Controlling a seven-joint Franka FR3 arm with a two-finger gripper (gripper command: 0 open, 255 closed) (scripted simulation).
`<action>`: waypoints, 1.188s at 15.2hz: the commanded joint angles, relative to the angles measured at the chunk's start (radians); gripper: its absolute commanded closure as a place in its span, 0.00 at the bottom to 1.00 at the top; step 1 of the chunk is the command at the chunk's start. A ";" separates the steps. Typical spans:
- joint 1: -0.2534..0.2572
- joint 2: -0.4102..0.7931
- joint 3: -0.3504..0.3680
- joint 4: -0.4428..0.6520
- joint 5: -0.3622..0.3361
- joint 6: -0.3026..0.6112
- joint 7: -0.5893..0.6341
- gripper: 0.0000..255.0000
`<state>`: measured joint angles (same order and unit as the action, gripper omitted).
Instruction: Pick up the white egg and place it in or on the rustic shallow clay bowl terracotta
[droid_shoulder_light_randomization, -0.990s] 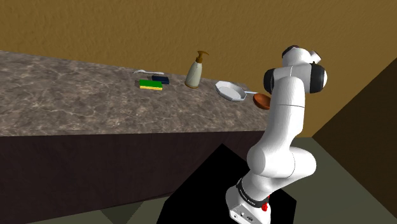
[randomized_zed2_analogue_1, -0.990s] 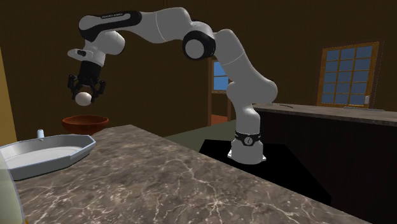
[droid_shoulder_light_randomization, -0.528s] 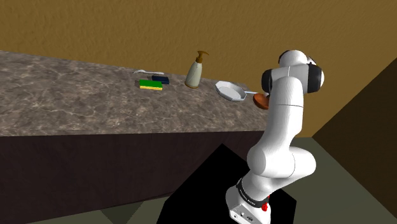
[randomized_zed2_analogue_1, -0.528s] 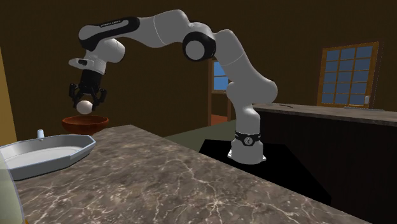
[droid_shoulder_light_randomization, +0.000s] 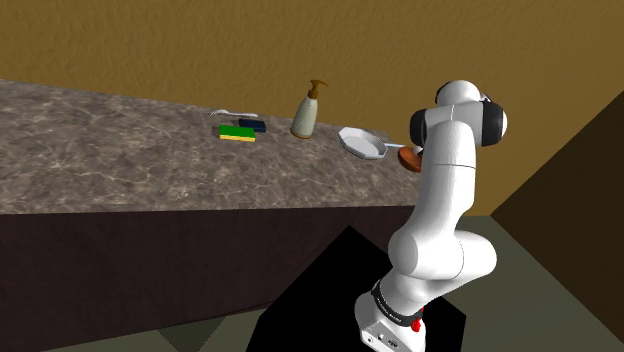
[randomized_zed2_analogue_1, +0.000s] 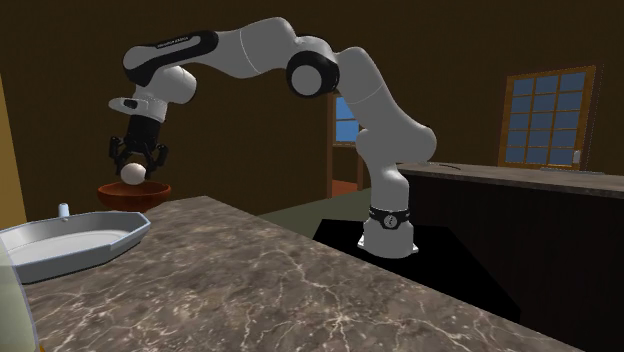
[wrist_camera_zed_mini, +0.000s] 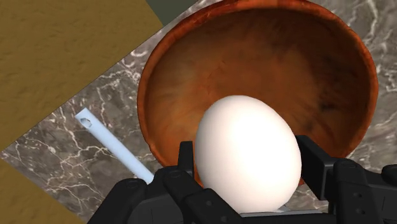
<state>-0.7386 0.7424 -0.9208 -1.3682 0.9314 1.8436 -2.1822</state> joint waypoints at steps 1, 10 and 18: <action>0.000 0.000 0.000 0.000 0.000 0.000 0.000 1.00; -0.010 -0.039 -0.025 0.033 -0.032 -0.062 0.017 0.00; -0.014 -0.049 -0.031 0.044 -0.039 -0.079 0.021 0.00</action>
<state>-0.7528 0.6941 -0.9514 -1.3239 0.8924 1.7642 -2.1608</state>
